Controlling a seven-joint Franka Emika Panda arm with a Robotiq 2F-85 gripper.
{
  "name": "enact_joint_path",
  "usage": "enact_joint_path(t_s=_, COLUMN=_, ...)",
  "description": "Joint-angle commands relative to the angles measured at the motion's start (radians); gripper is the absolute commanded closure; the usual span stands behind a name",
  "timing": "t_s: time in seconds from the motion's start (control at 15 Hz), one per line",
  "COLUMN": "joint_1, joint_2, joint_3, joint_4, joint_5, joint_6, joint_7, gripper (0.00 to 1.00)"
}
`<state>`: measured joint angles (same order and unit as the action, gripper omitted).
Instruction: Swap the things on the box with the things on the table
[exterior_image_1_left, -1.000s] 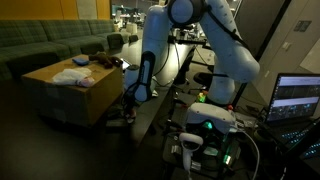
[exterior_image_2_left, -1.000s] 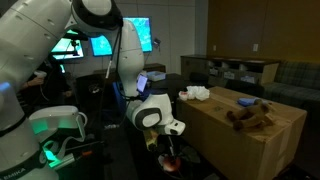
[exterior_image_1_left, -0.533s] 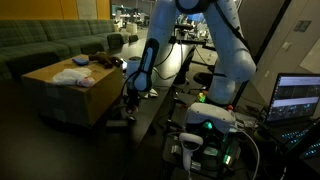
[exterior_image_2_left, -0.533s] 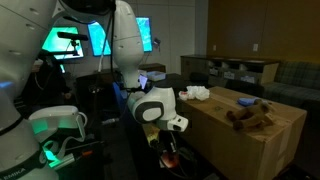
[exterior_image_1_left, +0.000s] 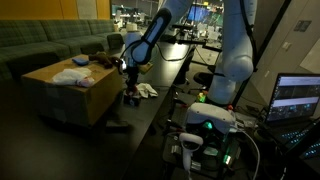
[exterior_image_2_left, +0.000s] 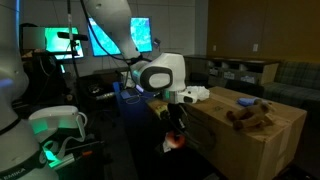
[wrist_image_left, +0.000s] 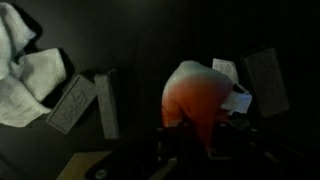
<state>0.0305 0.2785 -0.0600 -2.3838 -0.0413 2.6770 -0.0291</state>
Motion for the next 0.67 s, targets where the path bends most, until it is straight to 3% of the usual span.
enact_joint_path(t_s=0.0, joint_1=-0.025, joint_2=-0.147, joint_3=0.005, joint_4=0.045, joint_5=-0.048, joint_6=-0.143, joint_7=-0.053, gripper=0.96)
enact_joint_path(t_s=0.27, joint_1=-0.035, joint_2=-0.215, joint_3=0.013, joint_4=0.159, joint_5=-0.070, joint_6=-0.210, joint_7=-0.099, gripper=0.96)
enact_joint_path(t_s=0.6, joint_1=-0.025, joint_2=-0.188, joint_3=0.029, joint_4=0.340, joint_5=-0.078, joint_6=-0.217, joint_7=-0.142, gripper=0.96)
